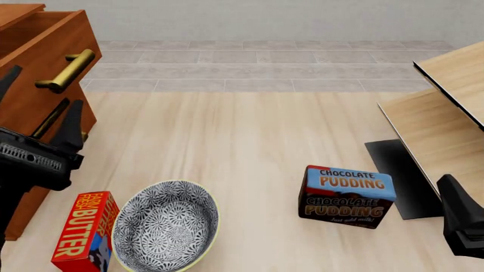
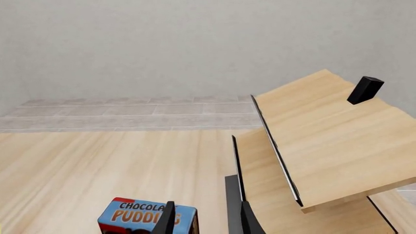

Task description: Close the top drawer of the cabinet.

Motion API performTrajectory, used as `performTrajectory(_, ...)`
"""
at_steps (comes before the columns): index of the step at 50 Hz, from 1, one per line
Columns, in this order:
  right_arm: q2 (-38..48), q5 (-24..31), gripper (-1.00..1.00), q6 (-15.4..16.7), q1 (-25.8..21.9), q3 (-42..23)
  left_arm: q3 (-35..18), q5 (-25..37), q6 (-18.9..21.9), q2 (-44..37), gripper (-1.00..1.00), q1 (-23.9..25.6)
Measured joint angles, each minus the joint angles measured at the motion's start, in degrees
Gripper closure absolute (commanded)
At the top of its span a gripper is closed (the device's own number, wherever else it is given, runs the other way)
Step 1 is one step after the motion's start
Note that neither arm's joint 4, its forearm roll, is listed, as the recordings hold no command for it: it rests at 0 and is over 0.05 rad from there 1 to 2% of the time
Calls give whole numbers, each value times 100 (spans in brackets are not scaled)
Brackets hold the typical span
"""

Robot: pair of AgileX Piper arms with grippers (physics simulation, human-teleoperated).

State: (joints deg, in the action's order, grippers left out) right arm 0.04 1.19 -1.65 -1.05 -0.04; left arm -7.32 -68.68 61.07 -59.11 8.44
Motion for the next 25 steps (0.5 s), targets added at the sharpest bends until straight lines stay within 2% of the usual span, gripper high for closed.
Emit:
performTrajectory(12,-1,6,-100,-6,5,1,-94,-86,503,-63,-100,-33)
performTrajectory(25,-1,4,-100,1,14,2,-338,-112,670,-501,-100,-102)
